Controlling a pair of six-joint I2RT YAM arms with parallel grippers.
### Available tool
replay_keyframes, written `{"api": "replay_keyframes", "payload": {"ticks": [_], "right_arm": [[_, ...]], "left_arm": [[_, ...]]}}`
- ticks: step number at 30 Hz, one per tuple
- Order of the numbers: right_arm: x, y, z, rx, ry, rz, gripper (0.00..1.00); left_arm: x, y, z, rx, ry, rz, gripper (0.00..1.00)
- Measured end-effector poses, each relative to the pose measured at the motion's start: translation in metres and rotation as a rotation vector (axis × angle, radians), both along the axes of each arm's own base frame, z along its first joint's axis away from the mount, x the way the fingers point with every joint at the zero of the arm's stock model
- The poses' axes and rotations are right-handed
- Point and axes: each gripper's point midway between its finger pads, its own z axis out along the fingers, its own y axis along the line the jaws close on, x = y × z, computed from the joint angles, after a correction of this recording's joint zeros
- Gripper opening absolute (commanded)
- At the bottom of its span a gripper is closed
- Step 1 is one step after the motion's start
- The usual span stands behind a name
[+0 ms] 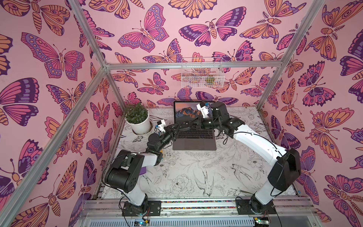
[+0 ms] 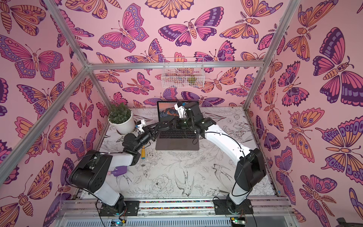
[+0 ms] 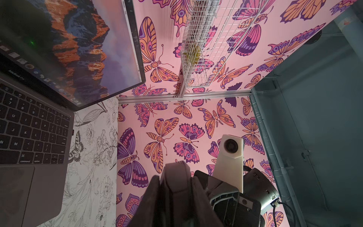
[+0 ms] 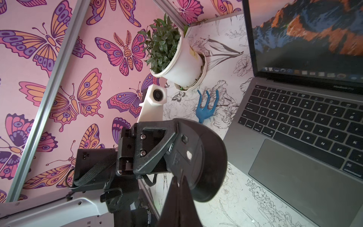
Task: Insert the wireless mouse receiver into the laptop
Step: Close the lid on the mouse.
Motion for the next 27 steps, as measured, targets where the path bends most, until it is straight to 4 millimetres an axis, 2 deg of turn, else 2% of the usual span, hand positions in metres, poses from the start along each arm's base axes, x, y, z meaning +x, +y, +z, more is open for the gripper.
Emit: {"api": "replay_keyframes", "payload": {"ticks": [3, 6, 11, 12, 13, 17, 18, 19, 22, 27], "right_arm": [[0.002, -0.003, 0.0, -0.008, -0.007, -0.02, 0.0], [0.001, -0.001, -0.012, -0.009, 0.026, -0.023, 0.0], [-0.001, 0.009, -0.029, -0.007, 0.083, -0.003, 0.02], [-0.001, 0.01, -0.031, -0.006, 0.088, 0.001, 0.08], [-0.002, 0.011, -0.032, -0.003, 0.088, 0.005, 0.2], [-0.003, 0.01, -0.025, 0.056, 0.088, 0.011, 0.75], [-0.001, 0.006, -0.022, 0.077, 0.084, 0.0, 0.96], [0.003, -0.001, -0.021, 0.1, 0.086, -0.021, 0.99], [0.018, -0.028, -0.021, 0.155, 0.085, -0.105, 0.99], [0.036, -0.086, -0.035, 0.186, 0.109, -0.301, 0.99]], "left_arm": [[0.0, 0.0, 0.001, -0.001, -0.004, 0.0, 0.0], [0.0, 0.0, 0.001, 0.002, -0.005, 0.002, 0.0], [0.004, 0.004, -0.015, 0.014, 0.037, 0.02, 0.0], [0.004, 0.004, -0.017, 0.016, 0.043, 0.018, 0.0], [0.003, 0.003, -0.018, 0.018, 0.044, 0.016, 0.0], [0.002, 0.004, -0.026, 0.036, 0.054, 0.019, 0.0], [0.001, 0.004, -0.029, 0.043, 0.055, 0.019, 0.0], [0.0, 0.004, -0.032, 0.049, 0.058, 0.02, 0.0], [-0.002, 0.004, -0.048, 0.076, 0.081, 0.021, 0.0], [-0.009, 0.007, -0.087, 0.144, 0.164, 0.031, 0.0]]}}
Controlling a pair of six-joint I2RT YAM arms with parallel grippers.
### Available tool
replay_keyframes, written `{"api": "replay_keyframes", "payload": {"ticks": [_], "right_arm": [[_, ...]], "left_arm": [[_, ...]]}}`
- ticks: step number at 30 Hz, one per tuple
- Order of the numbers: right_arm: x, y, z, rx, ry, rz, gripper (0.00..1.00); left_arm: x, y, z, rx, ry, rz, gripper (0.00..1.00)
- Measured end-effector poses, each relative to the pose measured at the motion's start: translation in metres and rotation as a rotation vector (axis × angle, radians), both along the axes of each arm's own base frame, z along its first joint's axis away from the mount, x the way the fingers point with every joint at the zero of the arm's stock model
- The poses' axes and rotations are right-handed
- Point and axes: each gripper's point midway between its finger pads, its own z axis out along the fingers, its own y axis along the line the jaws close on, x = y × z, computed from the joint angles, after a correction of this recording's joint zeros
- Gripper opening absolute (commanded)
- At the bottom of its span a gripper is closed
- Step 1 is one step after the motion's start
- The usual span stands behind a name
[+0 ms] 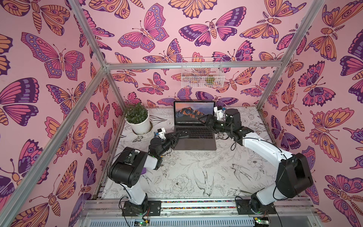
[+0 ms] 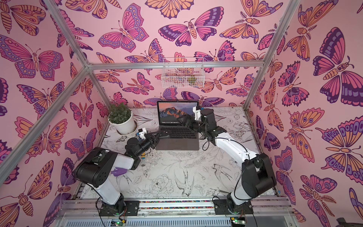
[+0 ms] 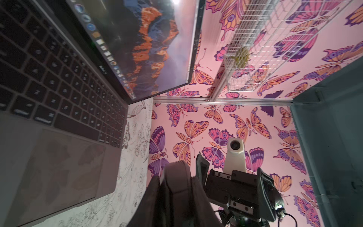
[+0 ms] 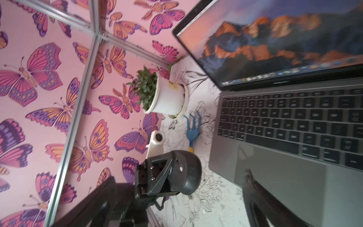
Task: Insert the wireless mouse receiver into the laptop
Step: Close the lid on the mouse, then place the mouse at the center of the board.
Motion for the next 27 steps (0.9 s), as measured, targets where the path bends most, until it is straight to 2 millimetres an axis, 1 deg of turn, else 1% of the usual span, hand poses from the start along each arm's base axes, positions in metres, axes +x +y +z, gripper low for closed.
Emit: {"api": "replay_keyframes", "payload": {"ticks": [2, 4, 6, 8, 10, 12, 14, 16, 18, 21, 23, 25, 27], "right_arm": [[0.003, -0.02, -0.002, -0.027, 0.005, -0.061, 0.99], [0.004, -0.039, 0.003, -0.06, -0.014, -0.12, 0.99], [0.001, -0.058, 0.008, -0.072, -0.038, -0.175, 0.99], [-0.002, -0.08, 0.008, -0.058, -0.041, -0.223, 0.99], [-0.001, -0.108, -0.001, -0.042, -0.02, -0.284, 0.99], [0.002, -0.134, -0.02, -0.041, 0.025, -0.346, 0.99], [0.0, -0.151, -0.039, -0.049, 0.076, -0.391, 0.99], [-0.004, -0.16, -0.053, -0.063, 0.107, -0.422, 0.99], [-0.011, -0.166, -0.061, -0.078, 0.12, -0.446, 0.99], [-0.016, -0.172, -0.057, -0.095, 0.107, -0.476, 0.99], [-0.019, -0.177, -0.052, -0.115, 0.095, -0.499, 0.99], [-0.022, -0.182, -0.052, -0.144, 0.094, -0.515, 0.99], [-0.025, -0.186, -0.055, -0.176, 0.105, -0.523, 0.99]], "left_arm": [[-0.005, -0.001, -0.014, 0.05, 0.037, 0.0, 0.0], [-0.011, -0.004, -0.023, 0.12, 0.067, -0.004, 0.0], [-0.021, -0.01, -0.023, 0.216, 0.077, -0.02, 0.0], [-0.027, -0.019, -0.016, 0.309, 0.062, -0.044, 0.0], [-0.032, -0.029, -0.006, 0.417, 0.038, -0.066, 0.0], [-0.038, -0.04, 0.004, 0.565, 0.015, -0.084, 0.0], [-0.047, -0.051, 0.009, 0.718, -0.004, -0.108, 0.0], [-0.059, -0.061, 0.007, 0.877, -0.015, -0.146, 0.0], [-0.073, -0.069, -0.003, 1.048, -0.012, -0.202, 0.0], [-0.092, -0.07, -0.031, 1.301, 0.032, -0.28, 0.0], [-0.104, -0.064, -0.052, 1.469, 0.07, -0.328, 0.0], [-0.115, -0.057, -0.07, 1.608, 0.103, -0.379, 0.0], [-0.123, -0.05, -0.083, 1.721, 0.134, -0.421, 0.0]]}}
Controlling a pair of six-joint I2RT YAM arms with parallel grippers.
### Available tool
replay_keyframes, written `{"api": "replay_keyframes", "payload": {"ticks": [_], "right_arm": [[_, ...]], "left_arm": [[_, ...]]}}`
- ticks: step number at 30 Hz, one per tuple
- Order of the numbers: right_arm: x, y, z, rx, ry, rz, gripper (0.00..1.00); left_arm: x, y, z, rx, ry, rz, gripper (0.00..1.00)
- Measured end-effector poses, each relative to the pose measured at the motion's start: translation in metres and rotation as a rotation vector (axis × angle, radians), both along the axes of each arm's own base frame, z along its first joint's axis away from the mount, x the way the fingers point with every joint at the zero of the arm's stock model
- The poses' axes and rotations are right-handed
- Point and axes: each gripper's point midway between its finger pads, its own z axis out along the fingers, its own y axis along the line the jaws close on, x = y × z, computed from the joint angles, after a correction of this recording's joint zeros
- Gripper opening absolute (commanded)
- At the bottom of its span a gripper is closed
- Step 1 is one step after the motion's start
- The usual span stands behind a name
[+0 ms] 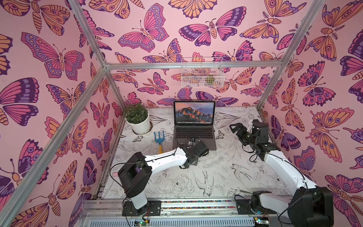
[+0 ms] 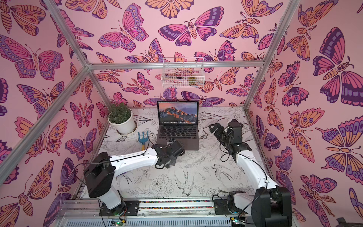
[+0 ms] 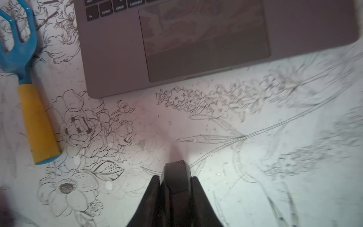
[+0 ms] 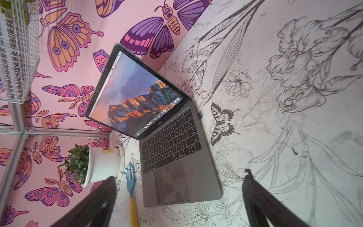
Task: Insert the wireless mouse receiver into the laptop
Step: Place the mouse at the center of the board.
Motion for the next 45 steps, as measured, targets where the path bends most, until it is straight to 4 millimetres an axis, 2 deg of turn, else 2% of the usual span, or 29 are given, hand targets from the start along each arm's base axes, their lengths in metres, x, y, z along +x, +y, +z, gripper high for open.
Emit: {"api": "replay_keyframes", "payload": {"ticks": [5, 10, 12, 15, 18, 25, 29, 30, 32, 33, 40, 45], "right_arm": [[-0.004, -0.006, -0.004, -0.054, 0.036, -0.008, 1.0], [-0.008, -0.01, -0.006, -0.078, 0.047, -0.018, 0.99], [-0.007, -0.01, -0.005, -0.078, 0.046, -0.019, 0.99], [-0.007, -0.01, -0.005, -0.078, 0.046, -0.019, 0.98], [-0.008, -0.01, -0.005, -0.077, 0.046, -0.018, 0.97], [-0.008, -0.008, -0.005, -0.069, 0.047, -0.008, 0.96], [-0.009, -0.007, -0.006, -0.067, 0.053, -0.005, 0.96], [-0.009, -0.007, -0.006, -0.067, 0.054, -0.005, 0.96], [-0.009, -0.007, -0.006, -0.068, 0.054, -0.004, 0.96], [-0.009, -0.007, -0.006, -0.067, 0.054, -0.003, 0.96], [-0.011, -0.007, -0.008, -0.068, 0.064, -0.001, 0.96], [-0.011, -0.007, -0.008, -0.067, 0.064, -0.001, 0.95]], "left_arm": [[0.001, -0.003, -0.004, 0.184, -0.024, -0.03, 0.03], [0.001, -0.01, -0.009, 0.308, -0.047, -0.051, 0.04], [0.005, -0.014, -0.012, 0.348, -0.049, -0.058, 0.07], [0.01, -0.017, -0.015, 0.39, -0.055, -0.06, 0.2], [0.011, -0.018, -0.016, 0.401, -0.051, -0.066, 0.37], [0.004, -0.036, -0.031, 0.309, 0.021, -0.092, 0.6], [0.004, -0.046, -0.039, 0.232, 0.061, -0.093, 0.7], [0.005, -0.045, -0.042, 0.209, 0.075, -0.086, 0.74], [0.006, -0.041, -0.043, 0.155, 0.098, -0.063, 0.96], [0.007, -0.036, -0.042, 0.12, 0.112, -0.052, 1.0], [0.017, -0.018, -0.017, -0.3, 0.165, 0.063, 1.0], [0.013, -0.007, -0.035, -0.477, 0.253, 0.122, 1.0]]}}
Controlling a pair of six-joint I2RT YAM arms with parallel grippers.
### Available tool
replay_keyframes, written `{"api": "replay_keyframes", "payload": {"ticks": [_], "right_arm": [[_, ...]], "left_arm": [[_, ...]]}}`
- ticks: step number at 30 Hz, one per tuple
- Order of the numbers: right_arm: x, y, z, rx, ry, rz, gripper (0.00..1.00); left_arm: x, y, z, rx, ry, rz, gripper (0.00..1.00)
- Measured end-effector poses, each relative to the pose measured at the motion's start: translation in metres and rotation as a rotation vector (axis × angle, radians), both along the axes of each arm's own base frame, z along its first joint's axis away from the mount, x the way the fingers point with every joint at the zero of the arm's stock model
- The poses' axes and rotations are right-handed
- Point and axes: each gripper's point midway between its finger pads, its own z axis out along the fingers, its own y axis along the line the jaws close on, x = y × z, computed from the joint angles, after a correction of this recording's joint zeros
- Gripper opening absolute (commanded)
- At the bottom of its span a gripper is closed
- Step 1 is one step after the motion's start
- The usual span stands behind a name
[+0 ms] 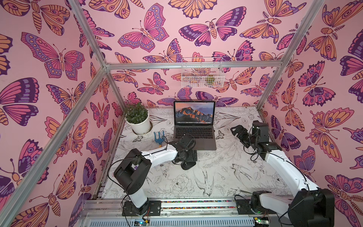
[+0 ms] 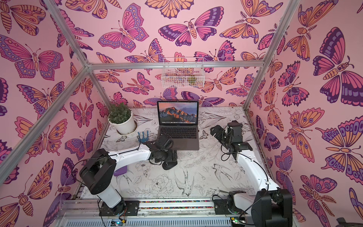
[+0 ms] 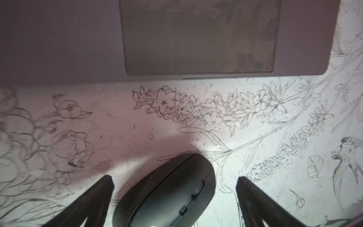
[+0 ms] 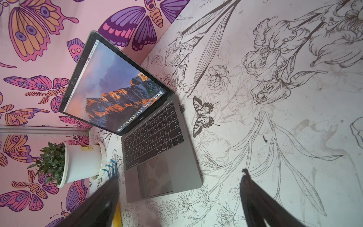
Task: Insert the wireless mouse receiver into the laptop
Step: Adjust the mouse at the center of the board.
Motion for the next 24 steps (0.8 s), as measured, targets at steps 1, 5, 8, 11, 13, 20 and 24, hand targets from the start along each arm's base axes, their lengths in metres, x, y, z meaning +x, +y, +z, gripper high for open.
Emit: {"api": "replay_keyframes", "payload": {"ticks": [1, 5, 8, 11, 13, 20, 24], "right_arm": [[0.0, 0.0, 0.0, 0.0, 0.0, 0.0, 0.95], [0.0, 0.002, 0.0, 0.006, 0.001, 0.008, 0.97], [-0.001, 0.004, 0.0, 0.014, 0.005, 0.023, 0.98], [-0.003, 0.006, -0.005, 0.012, 0.023, 0.035, 0.99], [-0.005, 0.007, -0.009, 0.003, 0.039, 0.045, 0.99], [-0.017, 0.025, -0.029, -0.052, 0.107, 0.134, 0.99], [-0.026, 0.04, -0.042, -0.097, 0.154, 0.197, 0.99]], "left_arm": [[-0.005, 0.0, -0.004, -0.018, 0.023, -0.002, 1.0], [-0.013, -0.011, 0.002, -0.11, 0.045, -0.019, 1.0], [-0.026, -0.017, 0.001, -0.159, 0.094, -0.032, 1.0], [-0.041, -0.024, 0.003, -0.201, 0.149, -0.051, 1.0], [-0.05, -0.03, 0.005, -0.226, 0.18, -0.07, 1.0], [-0.074, -0.064, 0.01, -0.348, 0.285, -0.183, 1.0], [-0.072, -0.089, 0.013, -0.425, 0.312, -0.24, 1.0]]}}
